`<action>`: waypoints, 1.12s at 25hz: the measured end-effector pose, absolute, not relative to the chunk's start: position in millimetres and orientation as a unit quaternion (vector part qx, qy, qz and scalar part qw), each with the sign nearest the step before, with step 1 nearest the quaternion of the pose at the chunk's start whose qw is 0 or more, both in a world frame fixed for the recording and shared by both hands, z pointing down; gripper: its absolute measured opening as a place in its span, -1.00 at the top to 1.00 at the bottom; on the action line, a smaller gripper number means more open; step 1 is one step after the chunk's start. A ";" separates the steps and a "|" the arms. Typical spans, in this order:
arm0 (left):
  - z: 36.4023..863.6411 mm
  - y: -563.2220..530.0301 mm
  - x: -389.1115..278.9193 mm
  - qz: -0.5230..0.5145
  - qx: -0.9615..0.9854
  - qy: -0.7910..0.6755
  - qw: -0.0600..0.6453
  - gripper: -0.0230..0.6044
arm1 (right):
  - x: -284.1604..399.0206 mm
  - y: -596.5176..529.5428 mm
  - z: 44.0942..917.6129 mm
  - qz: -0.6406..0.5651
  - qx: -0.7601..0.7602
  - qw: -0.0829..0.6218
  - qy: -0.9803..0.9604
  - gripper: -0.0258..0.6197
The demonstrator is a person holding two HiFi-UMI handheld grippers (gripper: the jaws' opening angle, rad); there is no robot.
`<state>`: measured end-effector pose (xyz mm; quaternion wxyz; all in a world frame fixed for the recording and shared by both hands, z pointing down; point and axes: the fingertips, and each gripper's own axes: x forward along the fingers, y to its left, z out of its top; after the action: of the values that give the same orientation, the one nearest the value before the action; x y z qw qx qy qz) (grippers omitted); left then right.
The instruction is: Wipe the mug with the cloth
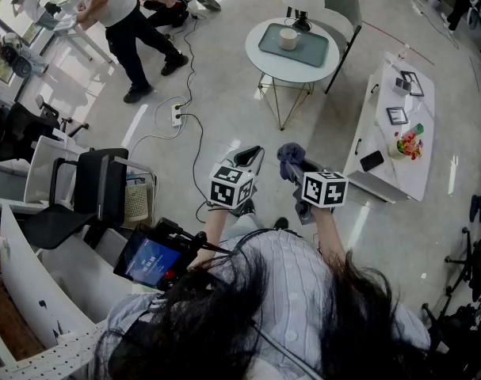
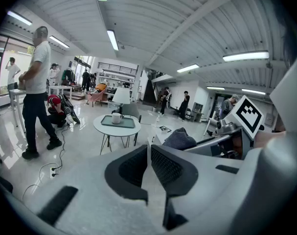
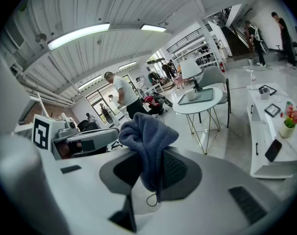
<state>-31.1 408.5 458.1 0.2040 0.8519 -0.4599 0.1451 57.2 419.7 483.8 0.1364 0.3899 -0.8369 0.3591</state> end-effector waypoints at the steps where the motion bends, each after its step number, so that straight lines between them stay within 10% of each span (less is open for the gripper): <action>1: 457.0 407.3 -34.7 0.145 0.852 -0.459 0.203 0.81 | 53.4 418.4 482.6 0.358 0.390 0.135 -0.838 0.63; 28: 484.8 355.9 -113.3 0.156 0.866 -0.411 0.236 0.81 | -25.9 378.9 498.9 0.380 0.430 0.134 -0.808 0.63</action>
<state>-113.3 355.9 484.8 0.2364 0.8665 -0.4111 0.1560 -25.9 378.9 498.9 0.1338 0.4296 -0.8083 0.3798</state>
